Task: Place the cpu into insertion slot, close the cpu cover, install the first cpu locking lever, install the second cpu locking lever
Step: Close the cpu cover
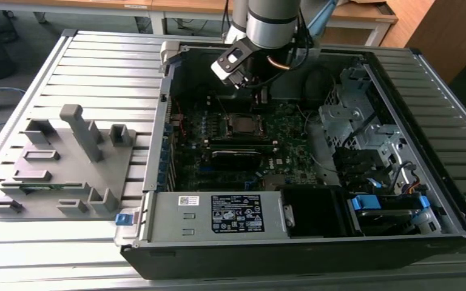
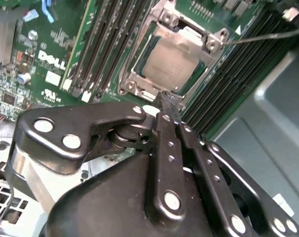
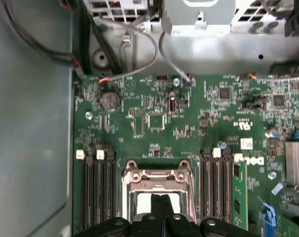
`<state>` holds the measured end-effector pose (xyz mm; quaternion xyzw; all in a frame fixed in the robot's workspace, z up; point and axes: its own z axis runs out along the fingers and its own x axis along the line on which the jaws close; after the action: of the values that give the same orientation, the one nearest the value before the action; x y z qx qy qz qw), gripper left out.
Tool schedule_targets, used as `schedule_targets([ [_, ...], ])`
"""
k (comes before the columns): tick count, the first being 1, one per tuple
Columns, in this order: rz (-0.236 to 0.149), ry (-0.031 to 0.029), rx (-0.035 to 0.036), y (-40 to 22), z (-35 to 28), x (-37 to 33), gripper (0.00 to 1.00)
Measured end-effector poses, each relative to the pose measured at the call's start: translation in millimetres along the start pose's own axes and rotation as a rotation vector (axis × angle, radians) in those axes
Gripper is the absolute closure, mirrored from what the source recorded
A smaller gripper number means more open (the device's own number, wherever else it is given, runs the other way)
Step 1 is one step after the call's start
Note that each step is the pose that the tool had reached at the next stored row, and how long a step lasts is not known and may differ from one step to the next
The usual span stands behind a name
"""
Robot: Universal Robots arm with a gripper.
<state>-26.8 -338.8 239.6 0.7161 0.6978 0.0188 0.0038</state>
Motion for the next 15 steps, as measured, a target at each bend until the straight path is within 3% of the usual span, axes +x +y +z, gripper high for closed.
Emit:
schedule_targets([
  [10,0.000,-0.0013,0.0001,-10.3,8.4,-0.6,0.89],
  [15,0.000,-0.0020,0.0002,-11.6,9.7,-0.7,0.89],
])
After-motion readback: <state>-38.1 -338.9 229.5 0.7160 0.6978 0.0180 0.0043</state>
